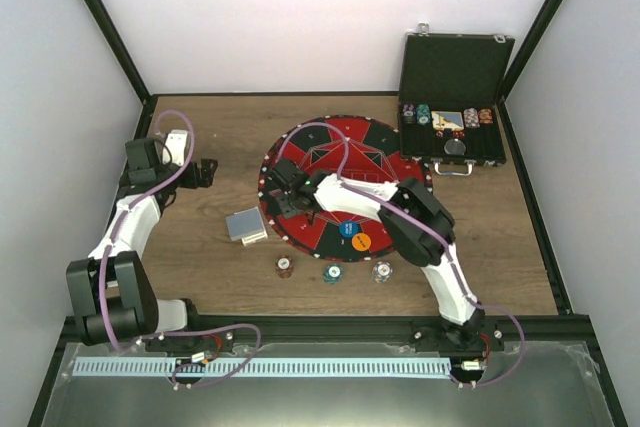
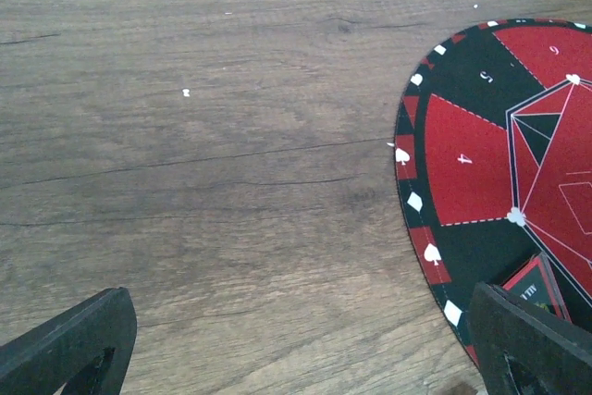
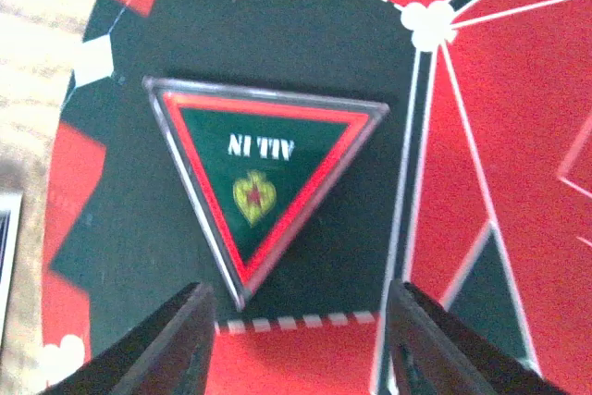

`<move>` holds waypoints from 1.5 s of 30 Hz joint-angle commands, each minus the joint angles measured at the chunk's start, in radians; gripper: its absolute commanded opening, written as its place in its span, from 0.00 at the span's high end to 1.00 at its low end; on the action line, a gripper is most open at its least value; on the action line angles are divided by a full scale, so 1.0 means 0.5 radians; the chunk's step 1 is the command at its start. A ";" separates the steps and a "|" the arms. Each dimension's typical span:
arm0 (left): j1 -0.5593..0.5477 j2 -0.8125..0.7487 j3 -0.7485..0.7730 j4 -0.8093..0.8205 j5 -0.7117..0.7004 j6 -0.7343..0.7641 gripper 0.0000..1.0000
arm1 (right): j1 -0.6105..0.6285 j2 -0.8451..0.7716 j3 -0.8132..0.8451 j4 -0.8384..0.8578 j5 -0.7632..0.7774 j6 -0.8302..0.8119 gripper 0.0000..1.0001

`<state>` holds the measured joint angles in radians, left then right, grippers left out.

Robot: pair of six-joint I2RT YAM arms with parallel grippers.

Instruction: Distribute texas hold em gaming equipment

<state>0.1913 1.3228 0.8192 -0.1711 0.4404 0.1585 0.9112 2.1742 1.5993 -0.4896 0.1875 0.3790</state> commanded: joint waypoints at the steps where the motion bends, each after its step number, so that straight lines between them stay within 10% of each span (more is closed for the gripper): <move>1: 0.016 0.000 0.071 -0.032 0.051 0.012 0.00 | -0.012 -0.366 -0.217 -0.110 0.030 0.041 0.43; 14: 0.014 0.007 0.099 -0.083 0.127 0.006 0.00 | -0.069 -1.144 -1.285 -0.090 0.043 0.273 0.29; 45: 0.016 0.030 0.184 -0.158 0.146 0.021 0.00 | -0.205 -0.868 -1.288 0.089 0.069 0.059 0.57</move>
<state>0.1921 1.3281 0.8810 -0.2386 0.5022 0.1608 0.8162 1.6859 0.9249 -0.4591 0.1867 0.4267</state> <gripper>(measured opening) 0.999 0.449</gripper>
